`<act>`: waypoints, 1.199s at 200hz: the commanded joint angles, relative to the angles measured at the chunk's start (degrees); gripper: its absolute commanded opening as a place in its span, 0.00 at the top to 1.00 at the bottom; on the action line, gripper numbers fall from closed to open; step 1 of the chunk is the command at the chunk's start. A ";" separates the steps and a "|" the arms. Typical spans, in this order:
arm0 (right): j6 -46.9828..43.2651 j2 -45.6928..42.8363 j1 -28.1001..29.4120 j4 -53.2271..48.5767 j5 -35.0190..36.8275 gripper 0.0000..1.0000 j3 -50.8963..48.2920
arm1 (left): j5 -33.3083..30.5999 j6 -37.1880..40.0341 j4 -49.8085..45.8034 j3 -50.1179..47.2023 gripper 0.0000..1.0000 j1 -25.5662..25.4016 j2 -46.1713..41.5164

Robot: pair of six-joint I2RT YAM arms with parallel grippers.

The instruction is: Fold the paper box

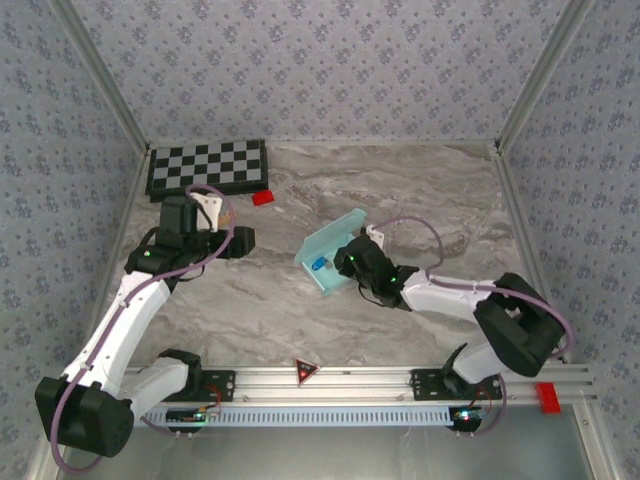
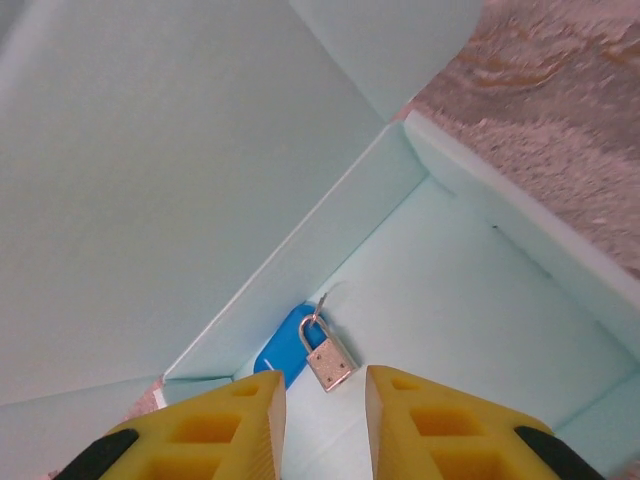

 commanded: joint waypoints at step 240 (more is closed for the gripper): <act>-27.08 11.88 -28.17 -15.54 -26.82 0.85 11.04 | 5.54 -37.93 29.16 -14.68 0.82 -15.38 23.59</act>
